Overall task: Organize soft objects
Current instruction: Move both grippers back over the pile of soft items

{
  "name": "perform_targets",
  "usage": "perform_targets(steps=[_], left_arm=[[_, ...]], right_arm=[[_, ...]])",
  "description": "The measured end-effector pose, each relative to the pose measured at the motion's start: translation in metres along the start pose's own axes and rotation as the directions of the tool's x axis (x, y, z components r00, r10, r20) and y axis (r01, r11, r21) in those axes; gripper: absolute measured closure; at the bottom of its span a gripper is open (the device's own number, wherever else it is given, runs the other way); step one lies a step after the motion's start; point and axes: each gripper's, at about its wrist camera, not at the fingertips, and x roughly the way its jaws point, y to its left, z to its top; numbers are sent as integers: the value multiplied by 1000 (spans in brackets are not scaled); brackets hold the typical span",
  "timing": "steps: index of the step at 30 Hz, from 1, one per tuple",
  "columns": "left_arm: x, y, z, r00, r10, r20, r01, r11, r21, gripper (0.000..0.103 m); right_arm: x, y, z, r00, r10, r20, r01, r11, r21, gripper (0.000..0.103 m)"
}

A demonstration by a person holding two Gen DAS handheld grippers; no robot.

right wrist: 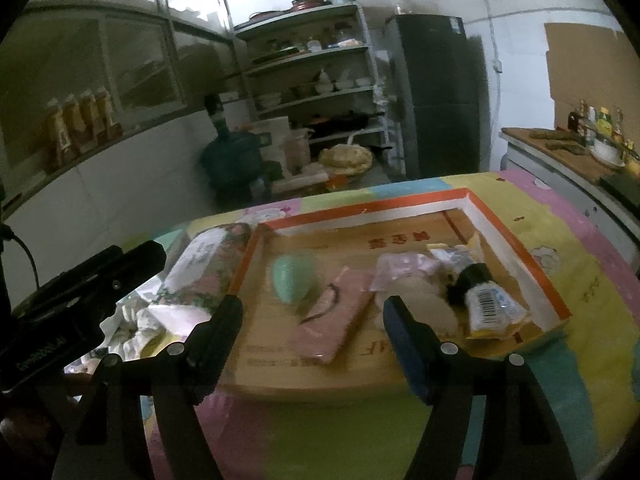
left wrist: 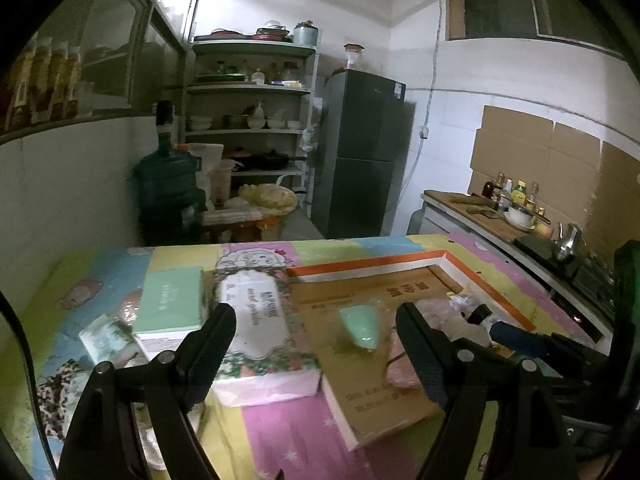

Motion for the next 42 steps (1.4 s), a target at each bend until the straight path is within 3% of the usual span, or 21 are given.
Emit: perform_targets(steps=[17,42], left_arm=[[-24,44,-9,999,34,17,-33,998,-55,21],[-61,131,-27,987,159,26,-154,977,-144,21]], right_arm=[[0,52,-1,998,58,-11,-59,995,-74,29],[21,139,-14,989,133,-64,-142,972,-187,29]])
